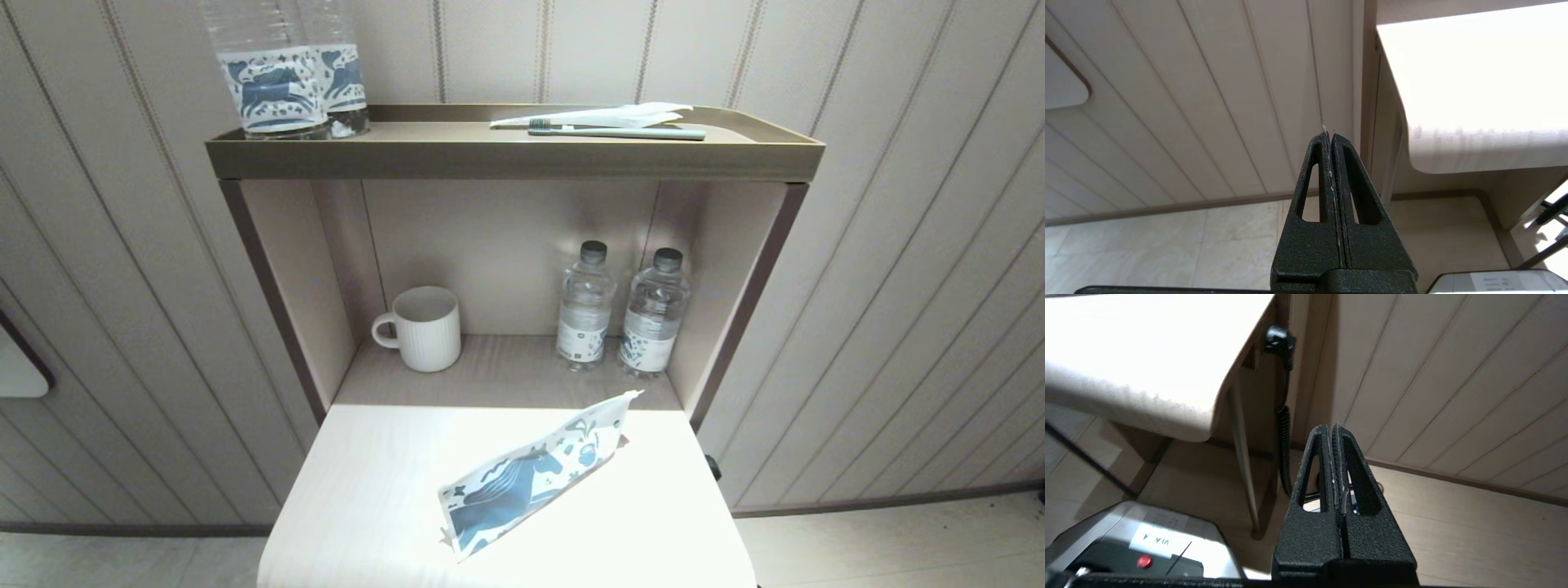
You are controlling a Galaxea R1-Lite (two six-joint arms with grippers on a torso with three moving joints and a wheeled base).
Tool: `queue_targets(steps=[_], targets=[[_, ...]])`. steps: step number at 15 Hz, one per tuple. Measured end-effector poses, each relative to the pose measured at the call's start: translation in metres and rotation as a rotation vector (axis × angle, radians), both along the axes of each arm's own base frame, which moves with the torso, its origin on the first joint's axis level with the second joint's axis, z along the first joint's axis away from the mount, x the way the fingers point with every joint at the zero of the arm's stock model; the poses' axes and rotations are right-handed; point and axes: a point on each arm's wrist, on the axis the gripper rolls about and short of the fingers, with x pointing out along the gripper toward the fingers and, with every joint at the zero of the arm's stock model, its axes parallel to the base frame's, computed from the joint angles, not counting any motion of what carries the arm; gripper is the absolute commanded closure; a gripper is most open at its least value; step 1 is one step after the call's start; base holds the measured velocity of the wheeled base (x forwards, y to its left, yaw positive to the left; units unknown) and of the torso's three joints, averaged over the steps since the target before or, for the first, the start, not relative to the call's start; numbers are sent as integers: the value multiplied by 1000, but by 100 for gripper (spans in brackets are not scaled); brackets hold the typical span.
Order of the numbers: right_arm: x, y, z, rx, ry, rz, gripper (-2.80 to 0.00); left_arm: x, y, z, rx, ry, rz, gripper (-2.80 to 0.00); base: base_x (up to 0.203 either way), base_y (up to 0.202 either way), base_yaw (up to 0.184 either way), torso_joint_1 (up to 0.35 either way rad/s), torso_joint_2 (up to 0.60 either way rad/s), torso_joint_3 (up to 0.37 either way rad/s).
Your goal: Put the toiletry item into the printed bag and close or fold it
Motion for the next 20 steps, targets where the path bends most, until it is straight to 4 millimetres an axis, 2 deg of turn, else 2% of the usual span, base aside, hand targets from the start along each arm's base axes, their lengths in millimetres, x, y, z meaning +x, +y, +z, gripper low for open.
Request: queue_targets(steps=[3, 7, 9, 16, 18, 20], targets=[[-3, 0, 0, -3, -15, 43, 0, 0, -1, -1, -7, -1, -49, 0, 0, 0, 0, 0, 0, 0], [-19, -5, -11, 18, -90, -105, 0, 1, -1, -1, -12, -4, -45, 0, 0, 0, 0, 0, 0, 0], [-20, -6, -15, 81, -135, -144, 0, 1, -1, -1, -35, -4, -32, 0, 0, 0, 0, 0, 0, 0], [-22, -6, -18, 96, -164, -151, 0, 1, 1, 1, -143, -33, 61, 0, 0, 0, 0, 0, 0, 0], [-22, -6, -18, 95, -163, -150, 0, 4, 1, 4, -142, -102, 56, 0, 0, 0, 0, 0, 0, 0], [-22, -6, -18, 94, -160, -149, 0, 4, 1, 19, -125, -278, 22, 0, 0, 0, 0, 0, 0, 0]])
